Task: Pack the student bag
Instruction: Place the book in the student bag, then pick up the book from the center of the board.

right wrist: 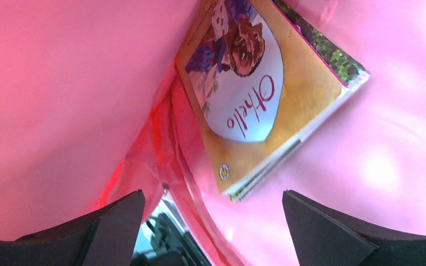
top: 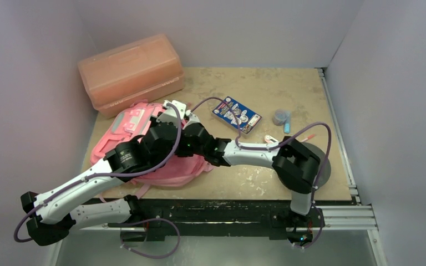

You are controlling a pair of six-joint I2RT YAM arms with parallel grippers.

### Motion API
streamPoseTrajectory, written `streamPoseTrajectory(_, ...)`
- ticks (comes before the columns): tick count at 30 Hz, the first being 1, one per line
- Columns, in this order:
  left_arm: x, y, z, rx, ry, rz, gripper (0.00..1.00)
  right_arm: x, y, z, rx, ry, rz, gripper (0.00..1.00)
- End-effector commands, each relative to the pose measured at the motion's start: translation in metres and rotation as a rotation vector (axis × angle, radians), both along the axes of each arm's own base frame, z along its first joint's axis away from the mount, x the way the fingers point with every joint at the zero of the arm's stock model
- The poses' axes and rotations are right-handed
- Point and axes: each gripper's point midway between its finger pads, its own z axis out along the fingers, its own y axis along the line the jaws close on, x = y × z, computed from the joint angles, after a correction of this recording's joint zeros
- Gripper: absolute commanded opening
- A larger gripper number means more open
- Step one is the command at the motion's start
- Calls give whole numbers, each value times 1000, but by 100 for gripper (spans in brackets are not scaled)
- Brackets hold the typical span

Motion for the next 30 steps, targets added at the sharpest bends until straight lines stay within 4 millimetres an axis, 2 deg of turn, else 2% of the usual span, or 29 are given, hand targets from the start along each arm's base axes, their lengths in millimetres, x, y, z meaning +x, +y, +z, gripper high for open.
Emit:
streamPoseTrajectory(1, 4, -1, 19, -73, -65, 25, 0, -11, -31, 28, -63, -175, 74, 99)
streamPoseTrajectory(2, 4, -1, 18, -73, -63, 26, 0, -14, -39, 25, -86, -194, 87, 99)
streamPoseTrajectory(6, 5, -6, 12, -76, -44, 12, 0, -8, -87, 14, -252, -302, 39, 99)
streamPoseTrajectory(10, 6, -9, 2, -41, -23, 16, 0, 5, -145, 18, -415, -409, -53, 98)
streamPoseTrajectory(14, 5, -14, -7, -52, 16, 13, 0, 30, -217, 11, -567, -410, -196, 99)
streamPoseTrajectory(17, 3, -21, -14, -74, 47, -6, 0, 59, -270, 14, -572, -382, -305, 99)
streamPoseTrajectory(19, 1, -25, -22, -89, 82, -12, 0, 74, -293, 23, -540, -383, -352, 99)
streamPoseTrajectory(22, -8, -30, -46, -126, 171, -7, 0, 99, -315, 37, -474, -380, -407, 99)
streamPoseTrajectory(26, -23, -36, -79, -171, 289, -5, 0, 137, -328, 44, -378, -317, -433, 99)
streamPoseTrajectory(28, -30, -39, -92, -198, 342, -9, 0, 156, -333, 44, -348, -295, -441, 99)
streamPoseTrajectory(30, -38, -46, -102, -219, 394, -44, 0, 176, -339, 33, -329, -249, -441, 99)
